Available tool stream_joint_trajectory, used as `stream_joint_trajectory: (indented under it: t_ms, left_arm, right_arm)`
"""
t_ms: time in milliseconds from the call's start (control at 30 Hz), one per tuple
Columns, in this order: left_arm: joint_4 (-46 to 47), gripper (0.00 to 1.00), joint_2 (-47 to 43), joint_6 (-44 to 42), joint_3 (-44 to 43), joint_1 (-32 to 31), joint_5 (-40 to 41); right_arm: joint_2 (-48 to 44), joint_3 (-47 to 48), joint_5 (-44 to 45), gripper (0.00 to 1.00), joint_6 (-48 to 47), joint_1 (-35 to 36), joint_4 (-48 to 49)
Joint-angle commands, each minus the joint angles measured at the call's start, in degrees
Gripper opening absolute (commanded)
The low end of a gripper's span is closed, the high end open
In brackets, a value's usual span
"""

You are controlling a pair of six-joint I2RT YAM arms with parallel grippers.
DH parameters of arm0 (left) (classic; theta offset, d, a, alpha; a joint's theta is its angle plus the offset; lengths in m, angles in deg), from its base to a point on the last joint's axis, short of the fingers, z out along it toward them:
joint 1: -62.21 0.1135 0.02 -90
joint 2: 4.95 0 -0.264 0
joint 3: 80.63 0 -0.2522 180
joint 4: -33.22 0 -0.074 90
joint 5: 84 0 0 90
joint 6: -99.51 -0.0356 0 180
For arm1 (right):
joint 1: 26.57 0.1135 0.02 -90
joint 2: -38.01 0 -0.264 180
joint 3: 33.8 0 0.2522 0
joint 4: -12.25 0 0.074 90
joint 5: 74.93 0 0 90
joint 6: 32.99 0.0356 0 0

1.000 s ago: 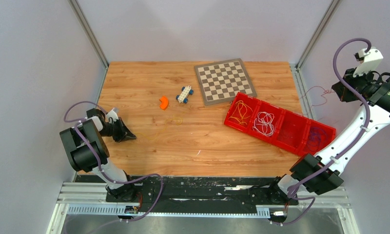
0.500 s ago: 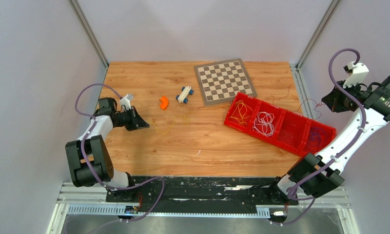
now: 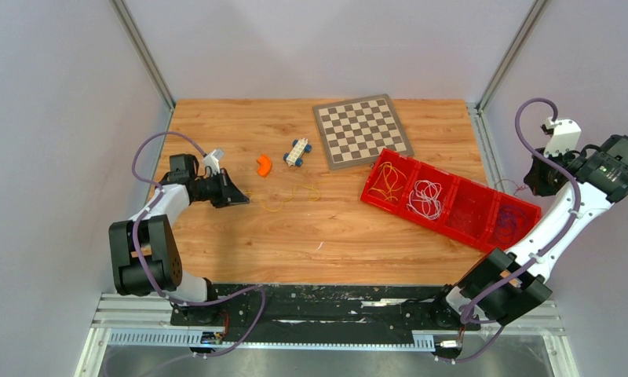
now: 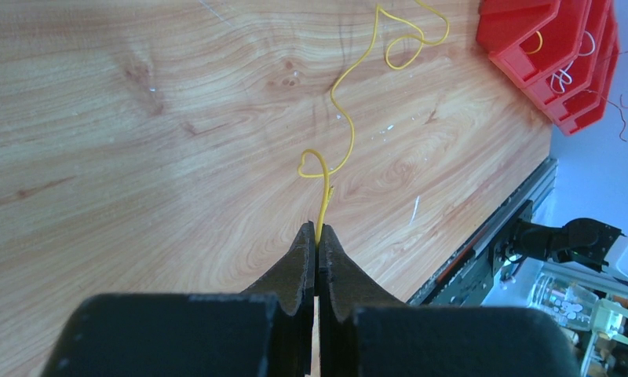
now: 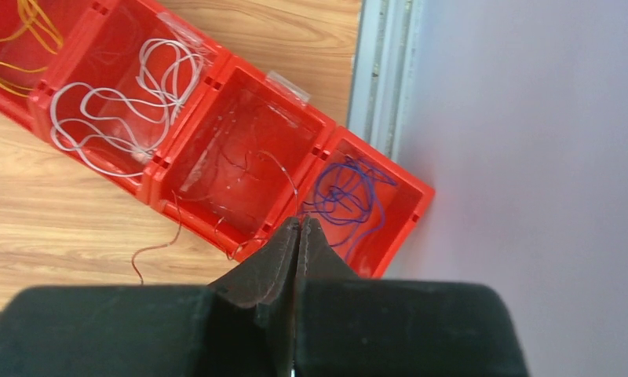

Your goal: Untangle the cables

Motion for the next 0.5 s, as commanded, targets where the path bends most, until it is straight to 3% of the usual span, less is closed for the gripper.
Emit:
stream_joint_trajectory:
  t_ms: [0,200,467]
  left_arm:
    - [3.19,0.0,0.62,1.14,0.09,-0.24,0.2]
    - [3.75,0.0,1.37,1.52,-0.59,-0.53,0.51]
    - [2.45,0.0,3.36,0.98,-2.96,-0.73,3.31]
  right_arm:
    - [-2.62,-0.5,4.05,0.0,-2.41,-0.16,6.28]
    - [-1.67,-2.79,1.63,0.0,-0.21,0.9,9.1]
    - [-0.28,-12.85,14.26,0.0,5.02,12.09,25.02]
